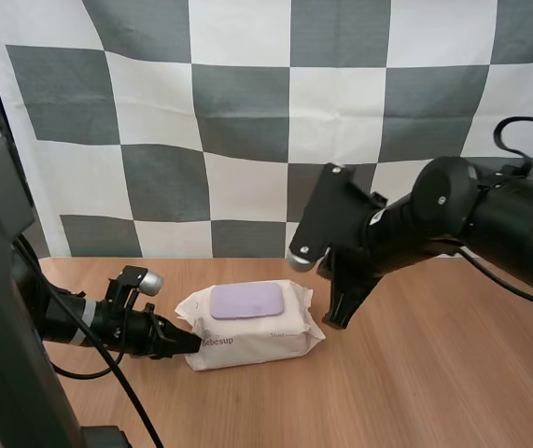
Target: Open the wet wipes lid
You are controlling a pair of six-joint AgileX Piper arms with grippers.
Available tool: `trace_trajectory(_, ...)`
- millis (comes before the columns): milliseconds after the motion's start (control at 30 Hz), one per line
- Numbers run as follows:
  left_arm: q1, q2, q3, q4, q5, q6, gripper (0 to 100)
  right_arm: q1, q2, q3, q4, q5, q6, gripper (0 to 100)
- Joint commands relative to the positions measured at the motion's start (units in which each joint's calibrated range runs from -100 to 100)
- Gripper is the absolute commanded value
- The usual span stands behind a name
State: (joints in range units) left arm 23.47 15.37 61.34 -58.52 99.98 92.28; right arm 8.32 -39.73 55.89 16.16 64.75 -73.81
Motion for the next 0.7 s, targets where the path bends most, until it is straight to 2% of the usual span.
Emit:
trace_trajectory(0, 0.02, 0.06, 0.69, 0.1, 0.02, -0.01, 0, 5.28, 3.35, -0.03, -1.59, 4.13, -3.56, 0)
trace_trajectory(200, 0.02, 0.06, 0.83, 0.57, 0.02, -0.11, 0, 12.67, 12.77, -0.03, -7.96, -0.69, 1.64, 0)
trace_trajectory(367, 0.02, 0.06, 0.83, 0.57, 0.02, -0.11, 0, 16.01, 19.15, -0.03, -13.31, -8.66, 7.15, 0)
trace_trajectory(667, 0.02, 0.06, 0.83, 1.18, 0.02, -0.1, 0, 16.5, 25.62, -0.03, -17.91, -19.01, 7.15, 0)
